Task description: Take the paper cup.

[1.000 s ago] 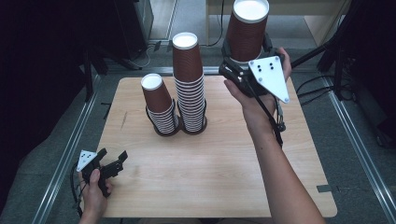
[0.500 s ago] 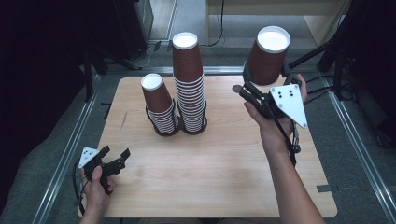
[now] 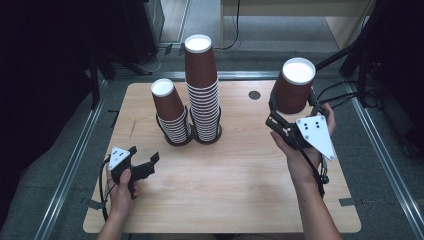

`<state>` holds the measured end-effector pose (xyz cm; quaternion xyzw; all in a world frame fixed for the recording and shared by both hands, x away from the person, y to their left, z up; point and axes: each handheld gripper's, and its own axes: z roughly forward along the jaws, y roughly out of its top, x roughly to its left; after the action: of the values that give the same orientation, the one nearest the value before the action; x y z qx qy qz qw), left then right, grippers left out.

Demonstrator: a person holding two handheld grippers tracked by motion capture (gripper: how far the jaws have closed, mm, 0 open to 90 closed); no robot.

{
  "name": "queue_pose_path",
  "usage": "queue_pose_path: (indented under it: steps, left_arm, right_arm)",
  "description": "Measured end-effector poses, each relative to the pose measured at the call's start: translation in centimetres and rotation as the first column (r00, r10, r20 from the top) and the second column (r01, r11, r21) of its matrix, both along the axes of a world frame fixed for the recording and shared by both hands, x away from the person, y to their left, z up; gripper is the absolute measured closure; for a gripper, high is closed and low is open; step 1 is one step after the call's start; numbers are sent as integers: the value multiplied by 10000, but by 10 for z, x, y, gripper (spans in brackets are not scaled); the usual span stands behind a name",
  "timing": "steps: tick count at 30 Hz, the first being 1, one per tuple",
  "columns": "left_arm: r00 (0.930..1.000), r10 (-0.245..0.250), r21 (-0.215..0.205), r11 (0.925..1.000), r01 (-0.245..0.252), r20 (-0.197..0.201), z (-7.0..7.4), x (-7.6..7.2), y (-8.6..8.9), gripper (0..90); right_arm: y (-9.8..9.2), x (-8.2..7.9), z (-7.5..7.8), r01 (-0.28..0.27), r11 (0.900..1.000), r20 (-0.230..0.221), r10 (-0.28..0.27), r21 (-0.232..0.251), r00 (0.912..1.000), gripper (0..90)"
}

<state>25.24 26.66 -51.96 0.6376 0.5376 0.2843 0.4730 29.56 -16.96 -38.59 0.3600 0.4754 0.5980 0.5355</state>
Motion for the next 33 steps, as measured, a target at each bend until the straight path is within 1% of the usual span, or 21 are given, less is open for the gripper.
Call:
queue_pose_path:
  steps: [1,2,5,7,8,11,12,13,14,16,17,18,19,21,24,26,28,30,31,33]
  left_arm:
    - [10000,0,0,10000,0,0,0,0,0,79]
    - [9999,-127,48,9999,127,82,3,2,-9,79]
    - [9995,-282,-106,9995,284,103,6,5,-22,79]
    - [9992,-383,-201,9991,385,121,8,7,-32,79]
    - [9989,-449,-185,9988,452,138,8,8,-37,79]
    - [9977,-639,-42,9979,640,242,11,11,-51,79]
    - [9977,-639,-42,9979,640,242,11,11,-51,79]
    - [9965,-790,-9,9969,791,283,13,13,-60,79]
    - [9958,-863,-42,9962,865,317,14,13,-64,79]
    - [9938,-1035,60,9946,1034,406,17,14,-72,79]
    - [9938,-1035,60,9946,1034,406,17,14,-72,79]
    - [9916,-1196,146,9928,1190,487,19,13,-79,79]
    - [9901,-1290,152,9916,1283,546,19,13,-81,79]
    - [9888,-1395,209,9901,1385,537,19,12,-83,79]
    - [9859,-1572,154,9875,1566,579,21,11,-86,79]
    - [9839,-1687,221,9856,1677,584,23,10,-86,79]
    - [9817,-1798,106,9837,1795,626,24,10,-87,79]
    - [9809,-1837,91,9830,1835,640,25,10,-88,79]
    - [9791,-1920,76,9814,1919,665,26,9,-90,79]
    - [9756,-2069,53,9783,2071,734,29,8,-93,79]
  right_arm:
    - [-1,-1,-3,25,10000,-58,-25,-12,10000,130]
    - [-2,-2,-8,36,10000,-139,-37,-31,9999,130]
    - [-5,-4,-20,44,10000,-335,-47,-82,9994,130]
    - [-7,-5,-27,36,10000,-459,-38,-35,9989,130]
    - [-7,-5,-30,3,10000,-532,-3,-1,9986,130]
    - [-9,-6,-39,2,9999,-668,-10,-125,9978,129]
    - [-10,-6,-42,-5,10000,-722,-2,-93,9974,129]
    - [-10,-7,-45,-23,10000,-765,18,-61,9971,129]
    - [-10,-7,-48,-38,9999,-799,29,-110,9968,129]
    - [-11,-9,-54,-13,9996,-848,-11,-276,9964,129]
    - [-11,-9,-54,-13,9996,-848,-11,-276,9964,129]
    - [-11,-10,-62,-46,9992,-941,9,-391,9956,129]
    - [-11,-10,-65,-63,9990,-1004,18,-447,9949,129]
    - [-11,-11,-69,-151,9976,-1166,71,-679,9932,128]
    - [-11,-13,-75,-343,9968,-1216,253,-721,9923,128]
    - [-10,-15,-79,-412,9956,-1291,300,-846,9912,128]
    - [-7,-15,-84,-468,9945,-1375,336,-940,9899,128]
    - [-5,-16,-87,-503,9938,-1442,357,-989,9889,128]
    - [0,-16,-92,-584,9898,-1477,389,-1301,9883,128]
    - [4,-17,-95,-690,9862,-1527,458,-1502,9872,128]
